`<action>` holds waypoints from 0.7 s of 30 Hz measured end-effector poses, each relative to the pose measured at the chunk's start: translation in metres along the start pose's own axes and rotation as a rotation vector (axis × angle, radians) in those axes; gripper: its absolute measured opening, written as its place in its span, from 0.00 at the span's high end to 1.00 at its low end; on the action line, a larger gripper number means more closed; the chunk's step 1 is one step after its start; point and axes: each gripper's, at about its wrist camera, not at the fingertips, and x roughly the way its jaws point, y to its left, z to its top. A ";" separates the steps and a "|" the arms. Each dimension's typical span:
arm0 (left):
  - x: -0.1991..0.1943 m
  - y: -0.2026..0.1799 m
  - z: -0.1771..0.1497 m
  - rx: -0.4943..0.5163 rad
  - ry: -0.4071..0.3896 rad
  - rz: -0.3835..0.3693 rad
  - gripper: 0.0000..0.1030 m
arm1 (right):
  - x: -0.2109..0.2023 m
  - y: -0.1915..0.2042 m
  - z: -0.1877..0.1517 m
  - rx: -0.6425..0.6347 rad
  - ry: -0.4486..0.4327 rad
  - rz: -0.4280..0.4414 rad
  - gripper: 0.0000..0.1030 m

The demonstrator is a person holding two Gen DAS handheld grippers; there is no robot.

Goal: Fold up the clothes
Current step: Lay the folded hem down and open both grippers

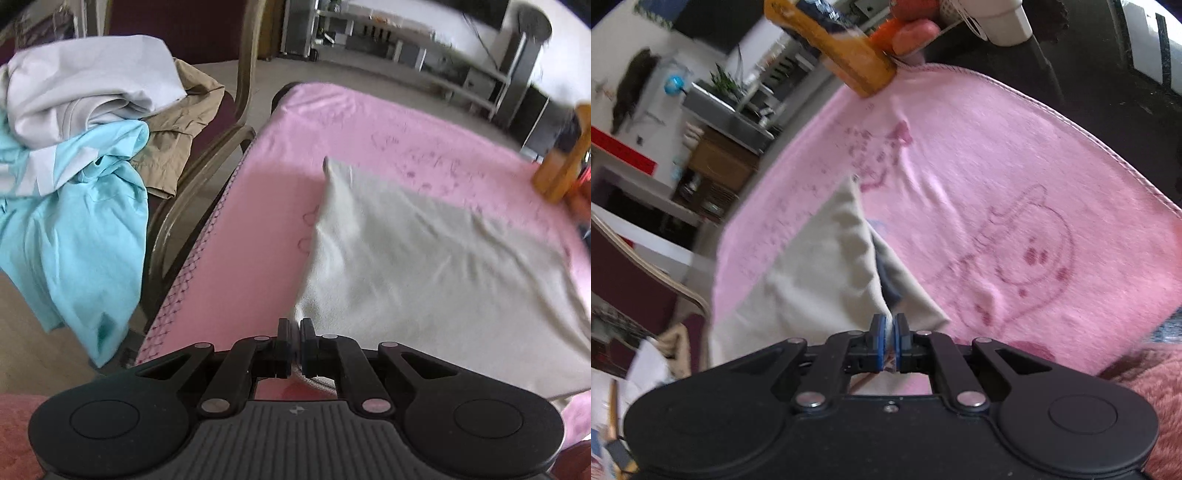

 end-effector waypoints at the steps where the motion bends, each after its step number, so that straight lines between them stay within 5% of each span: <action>1: 0.005 -0.003 -0.002 0.023 0.018 0.025 0.94 | 0.004 0.001 -0.001 -0.020 0.017 -0.034 0.95; 4: 0.021 -0.017 -0.008 0.125 0.064 0.109 0.88 | 0.018 0.008 -0.006 -0.093 0.053 -0.138 0.94; 8: 0.006 -0.009 -0.003 0.105 0.014 0.136 0.84 | 0.015 0.018 -0.008 -0.158 0.017 -0.182 0.88; 10: -0.013 0.003 0.007 0.049 -0.051 0.115 0.85 | 0.001 0.020 -0.004 -0.125 -0.024 -0.139 0.79; 16: -0.055 0.005 0.052 0.030 -0.233 -0.005 0.83 | -0.042 0.067 0.023 -0.166 -0.136 0.056 0.75; 21: -0.049 -0.024 0.090 0.094 -0.269 -0.116 0.81 | -0.052 0.128 0.055 -0.307 -0.248 0.167 0.73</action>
